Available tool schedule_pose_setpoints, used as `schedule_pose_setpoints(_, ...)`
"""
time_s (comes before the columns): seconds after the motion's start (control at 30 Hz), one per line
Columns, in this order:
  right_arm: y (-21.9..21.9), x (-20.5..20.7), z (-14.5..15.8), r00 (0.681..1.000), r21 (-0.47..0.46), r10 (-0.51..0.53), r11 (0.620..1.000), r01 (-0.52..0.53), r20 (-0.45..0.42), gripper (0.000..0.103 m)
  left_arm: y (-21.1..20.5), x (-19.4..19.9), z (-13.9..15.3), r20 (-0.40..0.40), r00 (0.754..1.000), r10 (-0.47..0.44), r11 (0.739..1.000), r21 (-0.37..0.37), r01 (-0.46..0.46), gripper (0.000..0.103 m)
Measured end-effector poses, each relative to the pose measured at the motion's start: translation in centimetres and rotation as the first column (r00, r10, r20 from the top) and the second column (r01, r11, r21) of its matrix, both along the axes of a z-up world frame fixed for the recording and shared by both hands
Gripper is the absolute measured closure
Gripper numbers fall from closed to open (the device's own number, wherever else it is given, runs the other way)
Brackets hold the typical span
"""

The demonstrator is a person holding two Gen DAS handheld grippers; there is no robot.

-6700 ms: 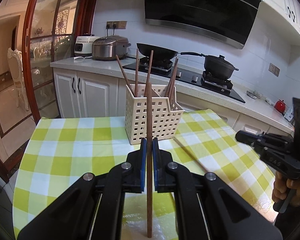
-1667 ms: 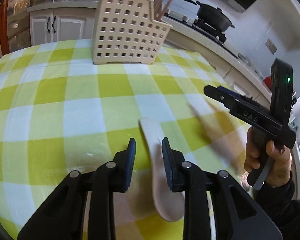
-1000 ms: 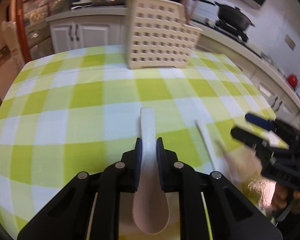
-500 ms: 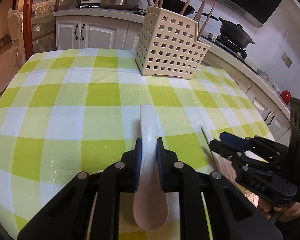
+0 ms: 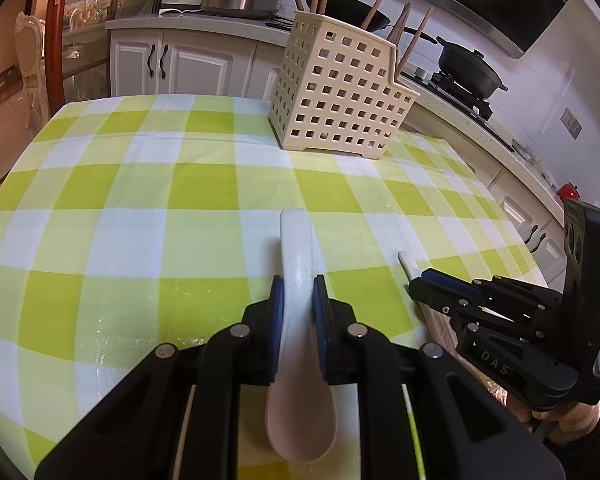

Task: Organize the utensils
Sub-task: 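Hold the spoon in the left tool while the right tool grasps a second white spoon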

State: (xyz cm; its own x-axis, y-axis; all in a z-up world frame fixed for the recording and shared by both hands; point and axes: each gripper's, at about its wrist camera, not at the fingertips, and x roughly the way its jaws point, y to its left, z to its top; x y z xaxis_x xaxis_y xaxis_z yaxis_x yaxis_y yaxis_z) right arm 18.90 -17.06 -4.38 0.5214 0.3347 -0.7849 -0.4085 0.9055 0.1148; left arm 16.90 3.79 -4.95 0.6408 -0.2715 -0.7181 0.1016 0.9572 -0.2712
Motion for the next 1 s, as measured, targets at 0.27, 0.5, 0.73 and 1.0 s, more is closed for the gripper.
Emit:
schedule_pose_setpoints(0.27,-0.4,-0.1,0.9,1.000,0.017,0.009,1.000,-0.009,0.020,0.090,-0.3,-0.1,0.2,0.005,1.000,-0.006,1.000,-0.001,0.006,0.089)
schedule_pose_setpoints(0.5,-0.9,-0.4,1.8,0.999,0.032,0.009,0.999,-0.011,0.036,0.091,-0.5,-0.3,0.4,0.008,1.000,-0.016,1.000,-0.001,0.016,0.089)
schedule_pose_setpoints(0.73,-1.1,-0.8,3.0,0.998,0.042,0.013,0.999,-0.016,0.065,0.091,-0.7,-0.5,1.0,0.024,0.999,-0.027,1.000,0.002,0.027,0.089)
schedule_pose_setpoints(1.0,-1.5,-1.4,4.1,0.995,0.046,0.015,0.999,-0.019,0.096,0.091,-1.0,-0.8,1.5,0.034,0.999,-0.040,0.999,0.006,0.040,0.089)
